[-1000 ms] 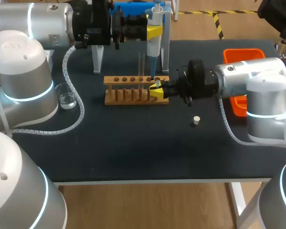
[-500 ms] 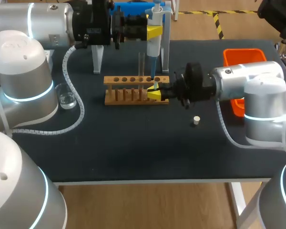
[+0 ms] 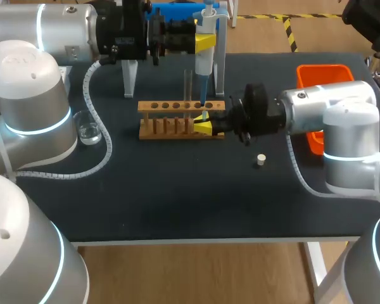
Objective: Invert the test tube, pick up the pipette, mount the tip to pipette, aspirate from beaker and dispense into the tube, eject the tip, return the pipette, and cap with the stopper.
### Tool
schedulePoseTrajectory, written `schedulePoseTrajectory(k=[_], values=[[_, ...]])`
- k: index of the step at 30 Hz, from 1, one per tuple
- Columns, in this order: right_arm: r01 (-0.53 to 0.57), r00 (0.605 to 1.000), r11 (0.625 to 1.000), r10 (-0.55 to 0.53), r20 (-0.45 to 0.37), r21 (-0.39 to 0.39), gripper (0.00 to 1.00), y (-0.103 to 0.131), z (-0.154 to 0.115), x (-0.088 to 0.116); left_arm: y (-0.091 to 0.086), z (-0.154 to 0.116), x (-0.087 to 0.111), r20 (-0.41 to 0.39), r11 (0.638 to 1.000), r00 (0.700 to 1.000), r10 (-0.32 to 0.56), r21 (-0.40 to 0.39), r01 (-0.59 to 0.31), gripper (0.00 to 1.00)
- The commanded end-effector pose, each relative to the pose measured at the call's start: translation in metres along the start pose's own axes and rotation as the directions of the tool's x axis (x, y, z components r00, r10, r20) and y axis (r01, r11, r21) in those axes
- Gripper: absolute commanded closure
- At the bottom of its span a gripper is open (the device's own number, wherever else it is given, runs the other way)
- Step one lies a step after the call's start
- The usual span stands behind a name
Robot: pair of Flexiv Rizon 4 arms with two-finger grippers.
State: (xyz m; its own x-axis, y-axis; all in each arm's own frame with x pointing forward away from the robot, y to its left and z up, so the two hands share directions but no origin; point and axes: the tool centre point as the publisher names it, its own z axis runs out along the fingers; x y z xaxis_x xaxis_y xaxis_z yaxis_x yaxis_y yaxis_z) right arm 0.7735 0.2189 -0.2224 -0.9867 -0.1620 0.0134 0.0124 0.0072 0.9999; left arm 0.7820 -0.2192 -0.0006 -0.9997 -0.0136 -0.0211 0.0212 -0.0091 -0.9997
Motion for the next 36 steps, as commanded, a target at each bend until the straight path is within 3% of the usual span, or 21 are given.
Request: schedulePoseTrajectory(k=[1, 36], values=[[-0.001, 1.0, 1.0, 0.001, 0.005, 0.004, 1.0, 0.0004, 0.0011, 0.0011, 0.0, -0.0006, 0.0007, 0.001, 1.0, 1.0, 0.001, 0.001, -0.001, 1.0], [-0.001, 1.0, 1.0, 0.001, 0.01, 0.007, 1.0, 0.0065, 0.0035, -0.0049, 0.0, -0.0006, 0.0007, 0.001, 1.0, 1.0, 0.001, 0.001, -0.001, 1.0]])
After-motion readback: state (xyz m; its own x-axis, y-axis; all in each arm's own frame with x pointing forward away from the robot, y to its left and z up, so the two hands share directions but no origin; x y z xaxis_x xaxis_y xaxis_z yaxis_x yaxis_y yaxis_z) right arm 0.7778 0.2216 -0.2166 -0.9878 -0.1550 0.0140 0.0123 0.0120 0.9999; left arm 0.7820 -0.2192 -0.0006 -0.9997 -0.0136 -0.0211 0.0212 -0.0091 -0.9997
